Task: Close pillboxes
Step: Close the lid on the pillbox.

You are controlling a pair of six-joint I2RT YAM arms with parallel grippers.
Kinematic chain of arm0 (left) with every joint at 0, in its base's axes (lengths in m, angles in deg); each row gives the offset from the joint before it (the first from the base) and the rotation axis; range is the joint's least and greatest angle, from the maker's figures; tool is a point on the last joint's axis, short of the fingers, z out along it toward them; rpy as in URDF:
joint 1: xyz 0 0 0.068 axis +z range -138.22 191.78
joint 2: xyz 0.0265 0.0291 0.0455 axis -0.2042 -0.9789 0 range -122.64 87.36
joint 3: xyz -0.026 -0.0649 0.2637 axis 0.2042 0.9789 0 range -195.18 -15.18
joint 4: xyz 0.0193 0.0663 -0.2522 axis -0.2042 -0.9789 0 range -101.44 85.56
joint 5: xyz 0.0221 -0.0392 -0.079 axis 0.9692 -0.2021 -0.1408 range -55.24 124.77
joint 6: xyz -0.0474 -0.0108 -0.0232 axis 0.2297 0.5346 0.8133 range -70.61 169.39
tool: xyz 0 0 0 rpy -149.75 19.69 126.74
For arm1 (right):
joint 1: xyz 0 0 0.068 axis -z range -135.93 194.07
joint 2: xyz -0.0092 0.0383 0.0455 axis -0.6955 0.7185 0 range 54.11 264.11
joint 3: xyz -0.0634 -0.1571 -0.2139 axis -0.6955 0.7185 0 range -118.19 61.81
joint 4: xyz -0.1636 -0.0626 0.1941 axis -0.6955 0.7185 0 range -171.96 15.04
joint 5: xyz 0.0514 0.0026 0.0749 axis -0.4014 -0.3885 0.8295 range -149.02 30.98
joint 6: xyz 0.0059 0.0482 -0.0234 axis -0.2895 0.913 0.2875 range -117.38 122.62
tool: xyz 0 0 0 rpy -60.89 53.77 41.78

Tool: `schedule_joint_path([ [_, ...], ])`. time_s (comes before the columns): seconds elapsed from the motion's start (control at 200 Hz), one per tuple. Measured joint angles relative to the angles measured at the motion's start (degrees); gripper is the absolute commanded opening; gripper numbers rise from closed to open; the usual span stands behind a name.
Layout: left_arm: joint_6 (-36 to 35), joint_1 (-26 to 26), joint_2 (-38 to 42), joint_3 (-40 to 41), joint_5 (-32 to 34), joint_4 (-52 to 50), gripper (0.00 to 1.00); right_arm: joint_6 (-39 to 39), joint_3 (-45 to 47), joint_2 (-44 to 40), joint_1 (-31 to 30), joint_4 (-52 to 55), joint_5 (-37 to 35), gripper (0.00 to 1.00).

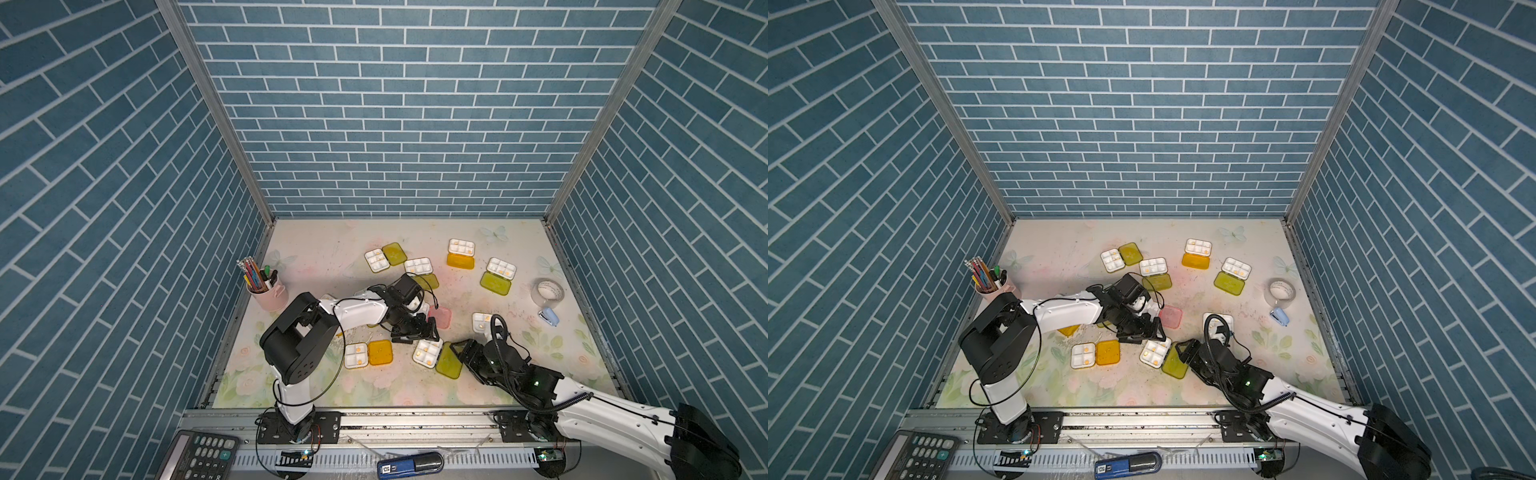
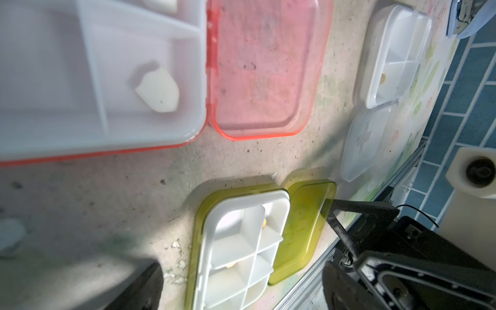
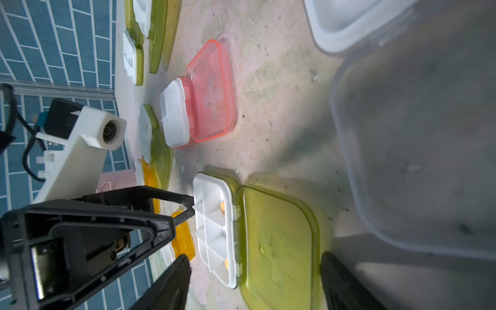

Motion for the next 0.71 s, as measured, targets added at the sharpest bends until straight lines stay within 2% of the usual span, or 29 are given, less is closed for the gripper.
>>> schedule_joint_path([
  [0.705, 0.2, -0.1, -0.2, 0.0, -0.9, 0.2, 0.95, -0.7, -1.5, 2.4, 0.2, -1.4, 2.7, 0.76],
])
